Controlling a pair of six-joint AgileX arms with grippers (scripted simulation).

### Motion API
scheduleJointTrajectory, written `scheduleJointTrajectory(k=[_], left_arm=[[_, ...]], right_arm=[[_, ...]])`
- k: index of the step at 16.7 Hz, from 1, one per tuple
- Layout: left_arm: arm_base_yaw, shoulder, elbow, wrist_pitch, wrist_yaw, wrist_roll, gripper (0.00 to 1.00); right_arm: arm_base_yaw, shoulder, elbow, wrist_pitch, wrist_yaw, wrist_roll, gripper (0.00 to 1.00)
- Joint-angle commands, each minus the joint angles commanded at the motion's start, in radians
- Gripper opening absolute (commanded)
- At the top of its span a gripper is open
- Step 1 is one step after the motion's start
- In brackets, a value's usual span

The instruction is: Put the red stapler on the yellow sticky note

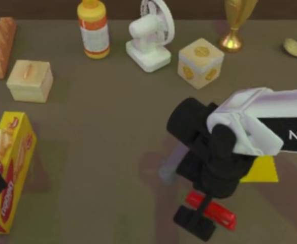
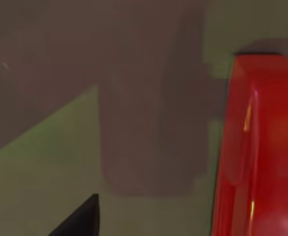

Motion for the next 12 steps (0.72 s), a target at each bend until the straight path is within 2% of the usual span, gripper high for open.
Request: scheduleJointTrajectory(k=[6,12], left_arm=[[0.000,0.000,0.000,0.000,0.000,0.000,1.00],[0.000,0.000,0.000,0.000,0.000,0.000,1.00]], right_arm=[[0.001,0.015,-0.023,0.031,0.000,0.001,1.00],[0.001,0.015,-0.023,0.031,0.000,0.001,0.55]])
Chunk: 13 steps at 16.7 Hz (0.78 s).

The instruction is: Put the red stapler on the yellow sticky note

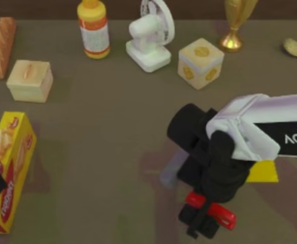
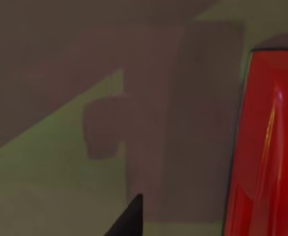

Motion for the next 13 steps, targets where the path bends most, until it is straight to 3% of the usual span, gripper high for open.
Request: scheduleJointTrajectory(k=[7,13], left_arm=[[0.000,0.000,0.000,0.000,0.000,0.000,1.00],[0.000,0.000,0.000,0.000,0.000,0.000,1.00]], right_arm=[[0.000,0.000,0.000,0.000,0.000,0.000,0.02],[0.000,0.000,0.000,0.000,0.000,0.000,0.00]])
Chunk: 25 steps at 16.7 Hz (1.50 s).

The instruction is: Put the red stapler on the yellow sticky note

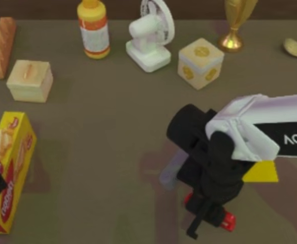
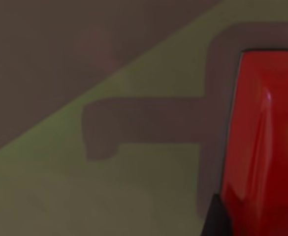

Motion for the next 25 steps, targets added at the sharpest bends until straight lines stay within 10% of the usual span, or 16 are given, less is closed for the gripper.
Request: scheduleJointTrajectory(k=[25], left_arm=[[0.000,0.000,0.000,0.000,0.000,0.000,1.00]], right_arm=[[-0.060,-0.100,0.290,-0.403,0.000,-0.171,0.00]])
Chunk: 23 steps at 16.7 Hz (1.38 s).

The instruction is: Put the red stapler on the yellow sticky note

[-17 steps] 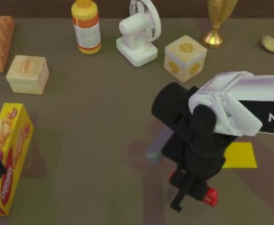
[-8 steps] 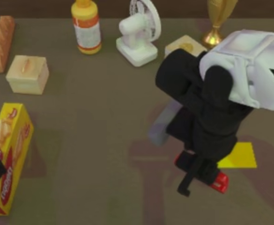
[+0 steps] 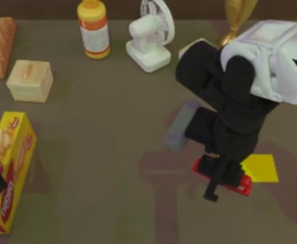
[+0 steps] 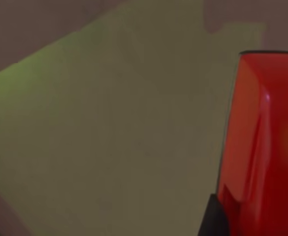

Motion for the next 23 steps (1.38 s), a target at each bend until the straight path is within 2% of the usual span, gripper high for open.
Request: scheduleJointTrajectory(k=[8,11,13,19,23], left_arm=[[0.000,0.000,0.000,0.000,0.000,0.000,1.00],[0.000,0.000,0.000,0.000,0.000,0.000,1.00],[0.000,0.000,0.000,0.000,0.000,0.000,1.00],[0.000,0.000,0.000,0.000,0.000,0.000,1.00],[0.000,0.000,0.000,0.000,0.000,0.000,1.00]], right_arm=[[-0.201,0.067,0.079,-0.027,0.006,-0.605,0.00],[-0.263,0.068,0.097,-0.022,0.007,-0.750,0.00],[-0.286,0.064,0.101,-0.017,0.007,-0.792,0.00],[-0.284,0.065,0.096,-0.013,0.007,-0.794,0.00],[-0.292,0.098,0.019,0.099,0.007,-0.786,0.00]])
